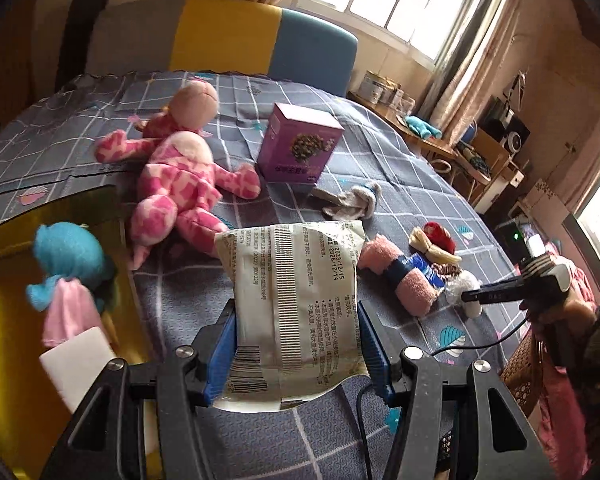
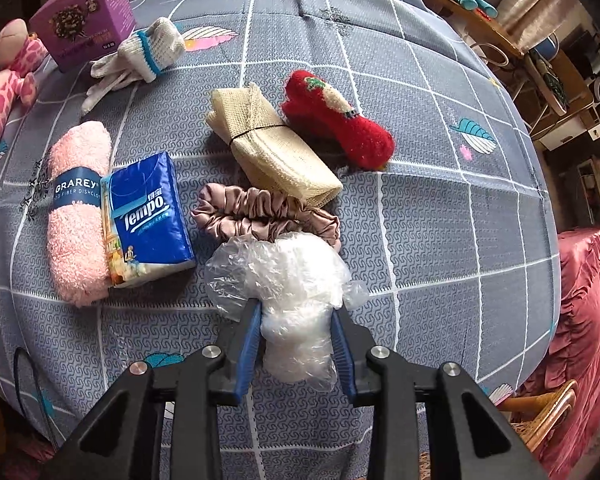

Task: Organize soft objects
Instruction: 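Carry the snack packet toward the tray while the right tool grasps the clear plastic bag bundle, then lower the snack packet into the gold tray and open the left tool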

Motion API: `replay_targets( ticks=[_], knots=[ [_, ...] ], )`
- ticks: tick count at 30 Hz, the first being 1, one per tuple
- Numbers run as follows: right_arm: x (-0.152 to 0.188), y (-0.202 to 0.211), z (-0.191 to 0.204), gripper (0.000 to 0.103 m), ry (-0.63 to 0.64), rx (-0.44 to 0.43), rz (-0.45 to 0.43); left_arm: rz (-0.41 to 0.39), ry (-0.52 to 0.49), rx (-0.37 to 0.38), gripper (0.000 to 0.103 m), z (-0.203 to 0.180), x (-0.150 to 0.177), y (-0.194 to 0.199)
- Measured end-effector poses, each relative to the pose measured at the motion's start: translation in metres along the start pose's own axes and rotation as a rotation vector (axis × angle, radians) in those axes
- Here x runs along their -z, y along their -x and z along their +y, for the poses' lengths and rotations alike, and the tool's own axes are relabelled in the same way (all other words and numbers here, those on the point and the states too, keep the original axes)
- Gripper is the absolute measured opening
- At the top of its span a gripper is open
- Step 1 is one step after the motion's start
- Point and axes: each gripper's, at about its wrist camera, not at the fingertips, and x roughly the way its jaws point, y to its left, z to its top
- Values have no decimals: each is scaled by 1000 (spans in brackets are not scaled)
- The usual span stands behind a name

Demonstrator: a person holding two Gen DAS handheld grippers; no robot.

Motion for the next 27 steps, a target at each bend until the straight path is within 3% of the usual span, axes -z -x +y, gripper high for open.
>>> replay_targets(
  ticks=[3,8,12,19,22,27],
  knots=[
    [-2,-2,-3,34,-14,-11,16,-55,68,-25,57,26,0,29],
    [-3,-5,-6,34,-7,-7,33,-128,196,-168,57,97,6,74],
    [-3,-5,-4,34,-6,-16,28,-111,303,-285,57,157,16,85],
    [-4,-2,2,33,-1,-23,15,13,406,-442,57,231,21,51],
    [-4,-1,3,33,2,-22,15,42,448,-441,58,245,21,32],
    [-4,0,6,33,9,-15,16,34,395,-447,60,243,9,7]
  ],
)
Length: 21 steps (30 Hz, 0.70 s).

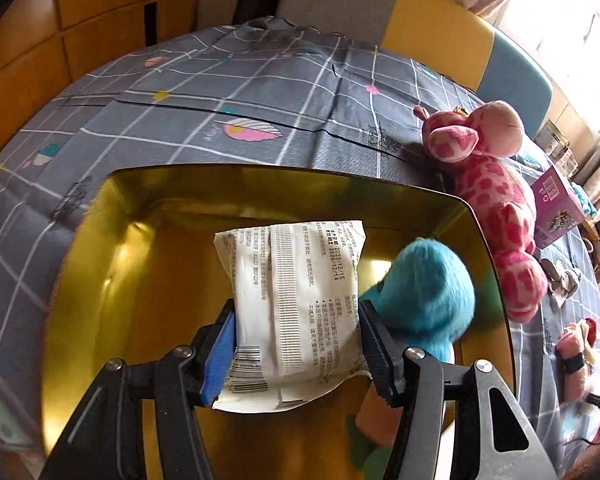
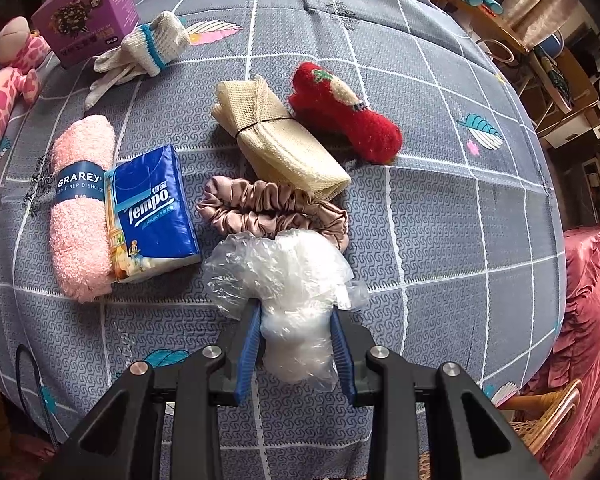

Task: Organize soft objects
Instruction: 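Lower the snack packet into the gold tray and open the left tool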

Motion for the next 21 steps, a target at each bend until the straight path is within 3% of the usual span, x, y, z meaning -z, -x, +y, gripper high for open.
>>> replay_targets(
  ticks=[4,12,15,21],
  knots=[
    [0,0,0,33,-1,-3,-2,12,9,7,81,-3,-7,-8],
    [1,9,0,32,-1,3,-55,-123,34,-43,83,4,6,40],
    [3,16,0,32,-4,-2,-102,-154,26,-32,88,0,20,62],
    [9,33,5,31,2,-31,-204,-174,27,12,89,-12,48,90]
  ],
)
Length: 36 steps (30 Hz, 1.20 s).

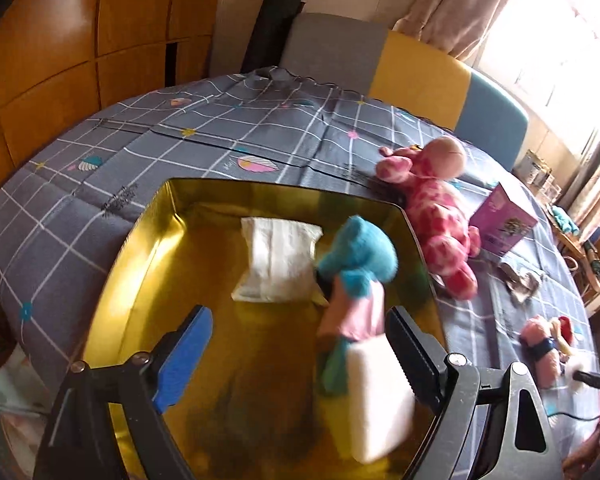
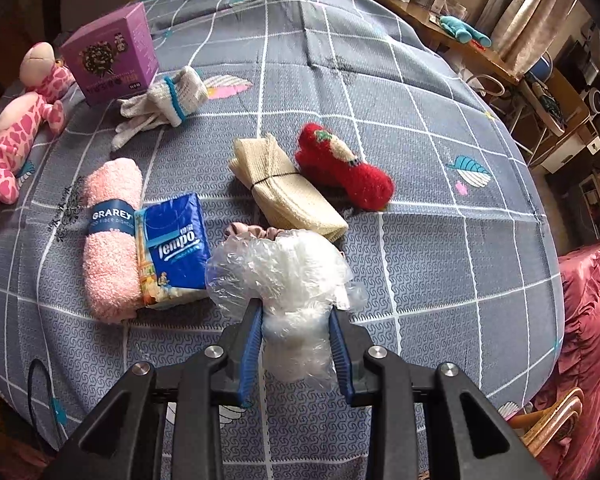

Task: Organize soft objects
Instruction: 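Lower the snack packet into the gold tray and open the left tool, then carry the clear plastic bag into the gold tray and open the right tool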

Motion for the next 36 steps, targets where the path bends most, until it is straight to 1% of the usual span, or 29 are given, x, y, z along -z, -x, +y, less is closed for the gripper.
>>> replay_targets(
  ticks=[3,8,12,16,18,21,23,26,27,29,31,33,36],
  knots=[
    [3,13,11,31,5,-24,-47,-4,-3,13,89,-8,10,12],
    [-4,46,35,31,40,-77,-164,-24,-48,9,89,-22,17,25],
    [-12,75,72,31,105,-174,-239,-41,-68,9,89,-27,19,32],
    [-14,92,130,31,213,-297,-265,-42,-63,8,89,-26,20,35],
    [-13,98,164,31,276,-364,-264,-41,-59,6,89,-24,20,36],
    [-12,102,217,31,356,-481,-242,-47,-53,-4,89,-18,22,39],
    [-10,104,253,31,403,-556,-221,-50,-38,-10,89,-10,22,40],
    [-8,105,308,31,456,-680,-176,-72,5,-42,89,9,18,45],
    [-7,105,326,31,475,-705,-164,-78,22,-54,89,17,16,47],
    [-2,102,363,32,514,-737,-142,-97,61,-77,89,34,12,52],
    [0,97,397,32,550,-750,-124,-115,96,-102,89,50,10,57],
    [1,90,429,32,583,-743,-114,-132,133,-120,89,66,8,61],
    [2,74,464,33,610,-714,-87,-142,171,-142,89,85,7,64]
  ],
)
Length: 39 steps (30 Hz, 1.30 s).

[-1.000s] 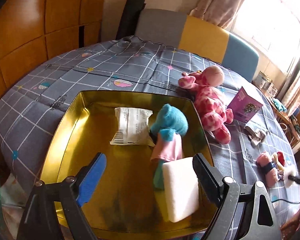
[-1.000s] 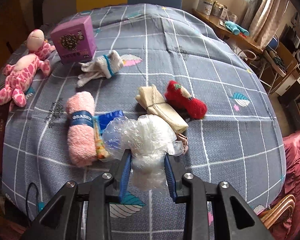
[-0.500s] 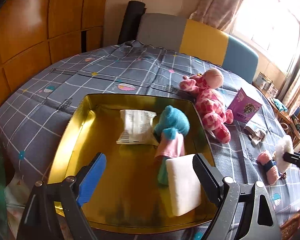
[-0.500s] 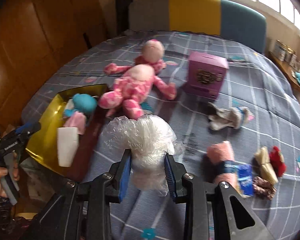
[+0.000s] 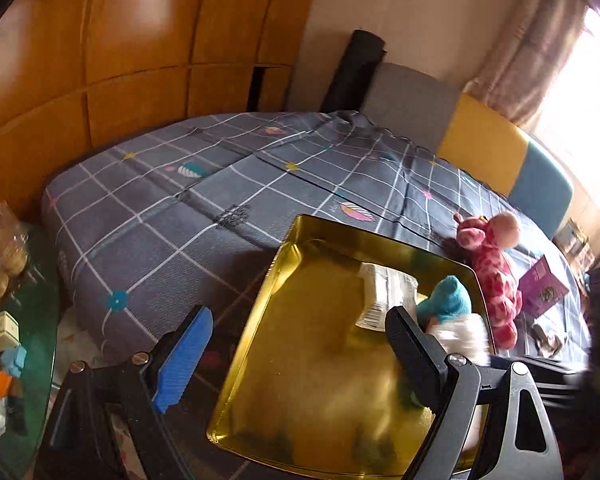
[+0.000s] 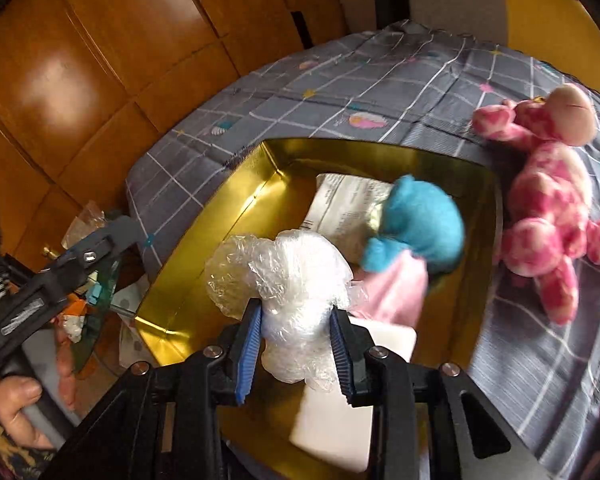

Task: Organize soft objects
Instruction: 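Carry the clear plastic bag into the gold tray and open the right tool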

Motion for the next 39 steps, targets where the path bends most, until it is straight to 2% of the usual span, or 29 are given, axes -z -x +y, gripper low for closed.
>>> replay_targets(
  ticks=[6,10,13,19,31,39],
  knots=[
    [0,-37,1,38,37,93,54,10,27,4,89,12,-1,-4],
    [3,-36,-11,46,-13,73,67,17,5,3,89,6,1,-6],
    [6,-26,-15,50,-28,63,37,21,-11,5,89,0,4,-7],
    [12,-3,-16,50,-53,69,-39,28,-33,13,89,-9,8,-7],
    [31,53,-8,54,-44,212,-214,-1,-108,58,89,-35,14,6],
    [46,88,-17,54,-55,293,-292,5,-155,82,89,-53,20,11]
  ],
)
